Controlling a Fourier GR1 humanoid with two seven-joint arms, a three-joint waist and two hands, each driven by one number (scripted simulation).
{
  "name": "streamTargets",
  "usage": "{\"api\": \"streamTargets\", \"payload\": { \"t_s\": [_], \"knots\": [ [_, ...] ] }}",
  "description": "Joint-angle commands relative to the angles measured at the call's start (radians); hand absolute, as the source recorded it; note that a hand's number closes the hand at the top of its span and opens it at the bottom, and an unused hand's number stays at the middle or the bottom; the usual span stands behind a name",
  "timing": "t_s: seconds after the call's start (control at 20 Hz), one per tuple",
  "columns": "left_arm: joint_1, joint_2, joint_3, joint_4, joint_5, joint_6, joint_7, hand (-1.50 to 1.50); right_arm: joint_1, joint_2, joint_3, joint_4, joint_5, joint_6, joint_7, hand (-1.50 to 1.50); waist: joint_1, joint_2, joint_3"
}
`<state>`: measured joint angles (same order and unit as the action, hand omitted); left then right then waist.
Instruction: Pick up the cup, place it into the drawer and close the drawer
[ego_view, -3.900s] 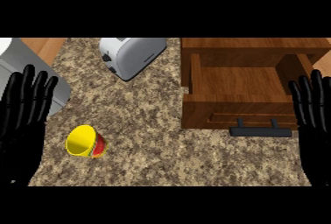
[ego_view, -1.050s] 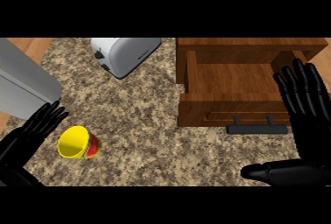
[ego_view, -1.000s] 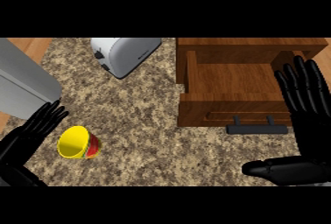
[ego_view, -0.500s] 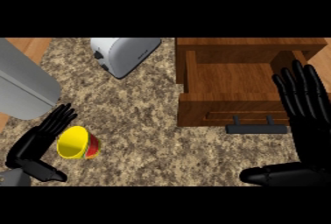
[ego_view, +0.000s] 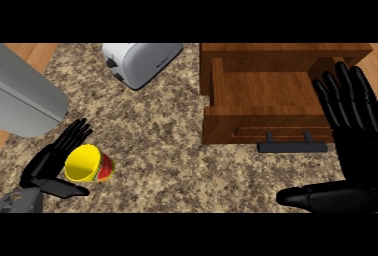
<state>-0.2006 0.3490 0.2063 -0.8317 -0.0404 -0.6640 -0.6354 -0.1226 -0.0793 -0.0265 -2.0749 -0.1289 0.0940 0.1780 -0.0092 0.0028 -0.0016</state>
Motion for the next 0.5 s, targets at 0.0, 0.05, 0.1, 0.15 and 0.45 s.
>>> {"api": "streamTargets", "payload": {
  "t_s": [0.0, 0.05, 0.1, 0.15, 0.45],
  "knots": [
    [-0.036, 0.031, -0.008, 0.11, -0.012, -0.105, -0.167, -1.5, 0.089, 0.005, 0.014, -0.026, 0.0, 0.027, -0.038, -1.5, -0.005, 0.0, 0.0],
    [-0.081, 0.06, -0.002, 0.149, -0.004, -0.125, -0.157, -1.5, 0.015, -0.01, -0.006, -0.003, -0.024, 0.02, 0.01, -1.5, -0.004, 0.001, 0.0],
    [-0.019, 0.038, -0.034, 0.131, -0.04, -0.086, -0.215, -1.5, 0.048, -0.01, -0.009, -0.001, -0.035, 0.043, -0.028, -1.5, 0.0, 0.0, 0.0],
    [-0.041, 0.024, -0.04, 0.142, -0.026, -0.092, -0.191, -1.5, -0.015, -0.018, -0.022, -0.029, -0.025, 0.003, 0.041, -1.5, -0.001, 0.0, 0.0],
    [-0.084, 0.045, -0.07, 0.251, -0.044, -0.074, -0.277, -1.5, 0.074, 0.029, 0.045, -0.052, 0.014, 0.016, -0.042, -1.5, -0.008, 0.001, -0.001]
  ]
}}
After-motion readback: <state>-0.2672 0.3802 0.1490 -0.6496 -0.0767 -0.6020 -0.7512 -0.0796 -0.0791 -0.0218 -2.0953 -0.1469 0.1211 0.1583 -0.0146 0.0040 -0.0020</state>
